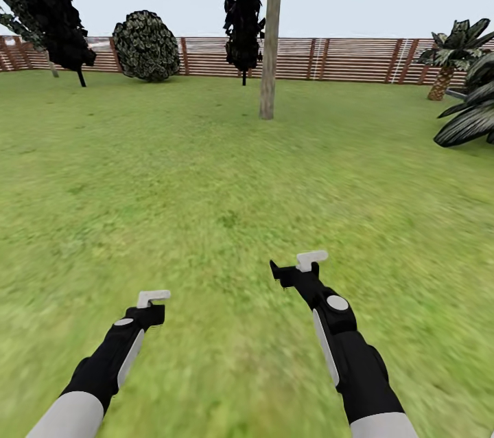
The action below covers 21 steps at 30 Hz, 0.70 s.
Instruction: In the garden, pick up the pesticide atomizer on the floor and spray pesticide onto both trees until each tree trunk is fully covered.
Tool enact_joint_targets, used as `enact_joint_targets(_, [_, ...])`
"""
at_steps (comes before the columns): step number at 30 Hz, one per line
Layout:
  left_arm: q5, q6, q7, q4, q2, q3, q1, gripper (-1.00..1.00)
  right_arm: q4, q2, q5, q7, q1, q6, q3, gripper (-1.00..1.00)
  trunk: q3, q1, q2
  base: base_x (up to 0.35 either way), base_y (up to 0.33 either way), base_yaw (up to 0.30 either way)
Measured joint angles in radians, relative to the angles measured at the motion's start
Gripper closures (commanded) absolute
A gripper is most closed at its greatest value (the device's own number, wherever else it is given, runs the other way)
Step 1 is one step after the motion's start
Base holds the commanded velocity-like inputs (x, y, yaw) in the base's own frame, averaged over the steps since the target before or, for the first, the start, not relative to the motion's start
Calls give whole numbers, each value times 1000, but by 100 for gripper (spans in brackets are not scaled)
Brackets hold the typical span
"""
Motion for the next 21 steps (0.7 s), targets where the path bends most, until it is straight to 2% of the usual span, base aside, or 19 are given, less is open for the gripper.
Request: enact_joint_targets(21, [0, -2, 0, 0, 0, -1, 0, 100, 0, 0, 0, 0, 0, 0, 1, -100, 0, 0, 0, 338, 0, 0])
